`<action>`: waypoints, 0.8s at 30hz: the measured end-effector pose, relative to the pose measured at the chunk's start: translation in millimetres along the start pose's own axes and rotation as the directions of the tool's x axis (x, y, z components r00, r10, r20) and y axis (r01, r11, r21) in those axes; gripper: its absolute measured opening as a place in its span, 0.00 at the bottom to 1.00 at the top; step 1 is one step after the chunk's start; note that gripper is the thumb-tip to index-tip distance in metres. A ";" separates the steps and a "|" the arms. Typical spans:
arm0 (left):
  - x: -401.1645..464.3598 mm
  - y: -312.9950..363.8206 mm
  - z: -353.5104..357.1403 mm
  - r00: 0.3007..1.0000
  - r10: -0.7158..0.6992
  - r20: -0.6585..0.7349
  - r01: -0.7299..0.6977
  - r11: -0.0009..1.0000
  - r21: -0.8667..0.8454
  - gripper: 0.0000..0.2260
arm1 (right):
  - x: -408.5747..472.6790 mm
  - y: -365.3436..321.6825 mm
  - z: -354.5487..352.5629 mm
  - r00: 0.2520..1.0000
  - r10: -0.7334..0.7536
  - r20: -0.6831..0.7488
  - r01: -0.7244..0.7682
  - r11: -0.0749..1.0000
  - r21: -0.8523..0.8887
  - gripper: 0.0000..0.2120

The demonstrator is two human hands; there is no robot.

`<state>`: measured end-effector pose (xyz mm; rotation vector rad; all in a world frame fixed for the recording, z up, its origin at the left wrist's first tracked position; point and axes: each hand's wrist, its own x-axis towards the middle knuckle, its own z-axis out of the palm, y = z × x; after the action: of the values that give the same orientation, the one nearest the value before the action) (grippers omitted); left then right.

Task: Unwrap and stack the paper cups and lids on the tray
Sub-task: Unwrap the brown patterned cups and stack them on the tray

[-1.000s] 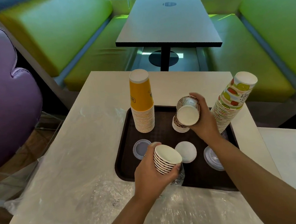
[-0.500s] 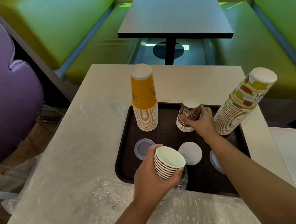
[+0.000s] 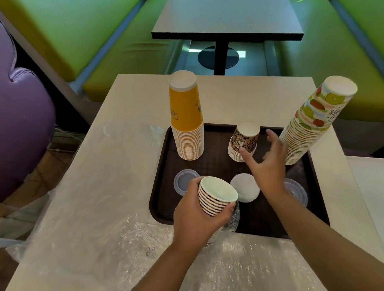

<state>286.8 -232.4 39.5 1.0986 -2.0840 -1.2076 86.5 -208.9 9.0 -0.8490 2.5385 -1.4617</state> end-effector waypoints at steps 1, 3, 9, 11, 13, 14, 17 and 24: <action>-0.2 0.1 0.4 1.000 0.005 0.001 -0.005 1.000 0.001 0.28 | -8.2 -9.5 -7.7 0.998 -0.063 0.029 0.061 0.997 0.052 0.31; -0.5 1.1 0.4 1.000 0.011 0.002 -0.011 1.000 0.000 0.28 | -20.8 -31.6 -24.7 0.956 -0.151 0.252 0.106 0.977 0.183 0.23; -3.0 4.2 -0.8 0.999 0.028 0.022 -0.028 1.000 -0.001 0.28 | -33.5 -74.5 -53.1 0.537 -0.169 0.826 0.291 0.957 0.006 0.34; -3.9 4.3 -1.1 0.999 0.023 0.025 -0.023 1.000 0.005 0.29 | -37.1 -76.9 -51.8 0.526 -0.177 0.832 0.340 0.940 -0.016 0.34; -5.3 3.7 -1.9 0.999 0.032 0.025 -0.033 0.999 0.008 0.29 | -41.2 -78.8 -51.5 0.545 -0.193 0.816 0.361 0.932 -0.021 0.32; -5.9 3.3 -2.3 0.999 0.038 0.026 -0.038 0.999 0.010 0.29 | -43.1 -79.6 -51.6 0.556 -0.200 0.807 0.370 0.929 -0.025 0.31; -8.3 3.7 -3.1 0.998 0.052 0.031 -0.052 0.999 0.014 0.30 | -47.5 -83.9 -54.0 0.574 -0.200 0.794 0.360 0.932 -0.026 0.32; -12.0 5.5 -2.6 0.996 0.084 0.037 -0.085 0.996 0.004 0.30 | -43.4 -91.5 -66.9 0.592 -0.185 0.784 0.320 0.947 -0.018 0.32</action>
<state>293.1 -222.1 45.4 0.9872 -2.1400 -1.1904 138.4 -170.8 111.9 -1.5188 1.8978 -0.6546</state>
